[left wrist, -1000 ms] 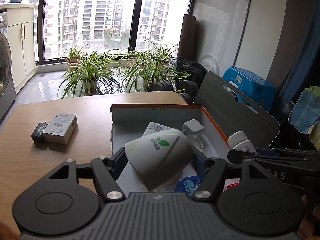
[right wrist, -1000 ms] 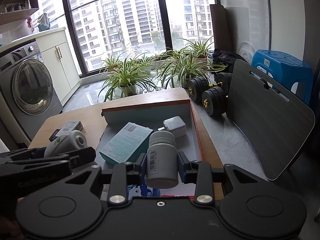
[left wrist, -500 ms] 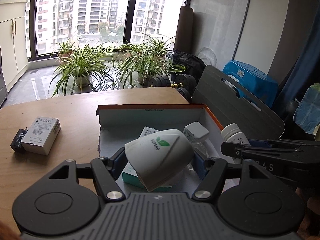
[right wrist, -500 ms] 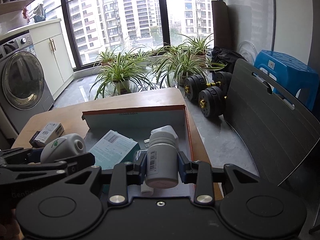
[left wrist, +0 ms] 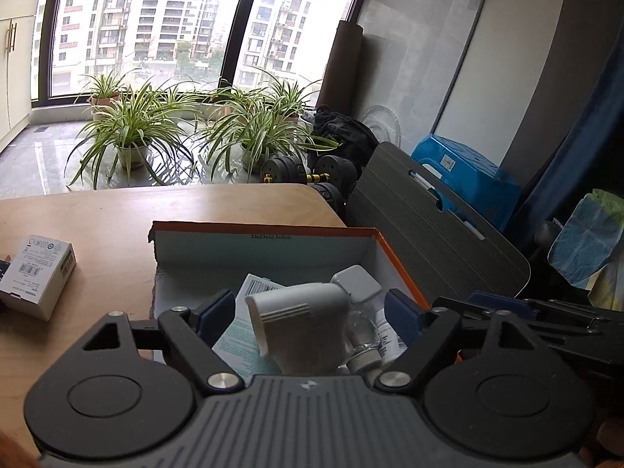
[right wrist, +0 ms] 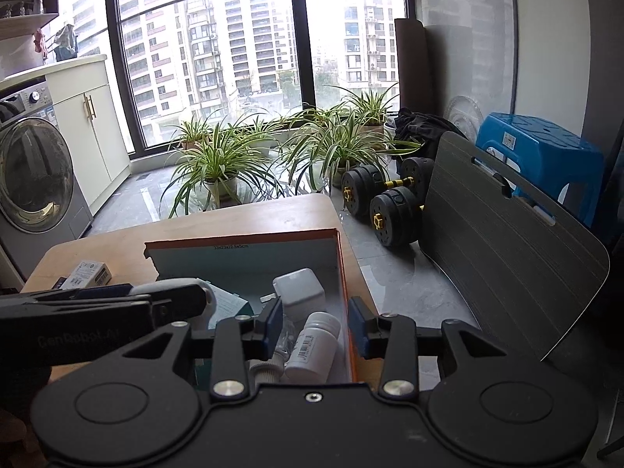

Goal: Organize rigid objects
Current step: 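Open both tools to release the adapter and pill bottle in the tray, then withdraw both tools toward the black charger and white box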

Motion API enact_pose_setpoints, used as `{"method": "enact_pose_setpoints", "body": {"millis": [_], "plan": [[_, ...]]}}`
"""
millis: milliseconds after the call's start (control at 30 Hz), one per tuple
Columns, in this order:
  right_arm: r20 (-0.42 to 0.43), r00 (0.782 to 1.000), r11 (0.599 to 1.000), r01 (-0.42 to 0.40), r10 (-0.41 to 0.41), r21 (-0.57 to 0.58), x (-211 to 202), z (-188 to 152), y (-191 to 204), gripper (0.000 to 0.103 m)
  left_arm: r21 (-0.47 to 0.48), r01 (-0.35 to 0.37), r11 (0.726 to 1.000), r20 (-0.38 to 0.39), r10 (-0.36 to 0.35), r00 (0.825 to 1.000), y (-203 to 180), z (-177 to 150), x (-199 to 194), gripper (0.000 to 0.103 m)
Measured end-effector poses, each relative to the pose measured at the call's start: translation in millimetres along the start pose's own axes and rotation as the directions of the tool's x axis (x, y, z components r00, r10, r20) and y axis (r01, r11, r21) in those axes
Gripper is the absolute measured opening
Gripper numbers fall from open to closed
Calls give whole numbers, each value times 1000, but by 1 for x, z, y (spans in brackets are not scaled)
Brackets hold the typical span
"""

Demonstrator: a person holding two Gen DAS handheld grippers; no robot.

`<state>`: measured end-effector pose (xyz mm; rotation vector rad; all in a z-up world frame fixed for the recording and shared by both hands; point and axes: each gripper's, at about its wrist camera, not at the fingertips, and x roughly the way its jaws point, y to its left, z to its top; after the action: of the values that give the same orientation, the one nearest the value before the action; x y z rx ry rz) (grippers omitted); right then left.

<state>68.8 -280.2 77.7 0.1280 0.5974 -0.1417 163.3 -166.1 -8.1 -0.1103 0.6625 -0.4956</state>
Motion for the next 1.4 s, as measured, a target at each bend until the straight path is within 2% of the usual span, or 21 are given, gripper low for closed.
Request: {"method": "enact_pose_setpoints", "body": {"millis": [233,400,667,867,1400], "plan": [[32,999,1000,-16,16,-9,-14,12,14,51,-13,-40,999,46,40,998,2,8,-24,89],[36,998,998,-49,50,-26,-22,12,33,60,-24,-99,995,57,100,993,14,2,-46,90],[-7,991,989,-134,134,-62,-20,6,77,67,-95,-191,977,52,197,979,54,-7,-79,90],[-36,981,976,-195,193,-94,-20,0,113,69,-138,-255,957,59,265,962,82,-8,-103,90],[-69,963,948,-267,259,-172,-10,-7,178,70,-188,-306,933,80,325,942,118,-6,-124,91]]}}
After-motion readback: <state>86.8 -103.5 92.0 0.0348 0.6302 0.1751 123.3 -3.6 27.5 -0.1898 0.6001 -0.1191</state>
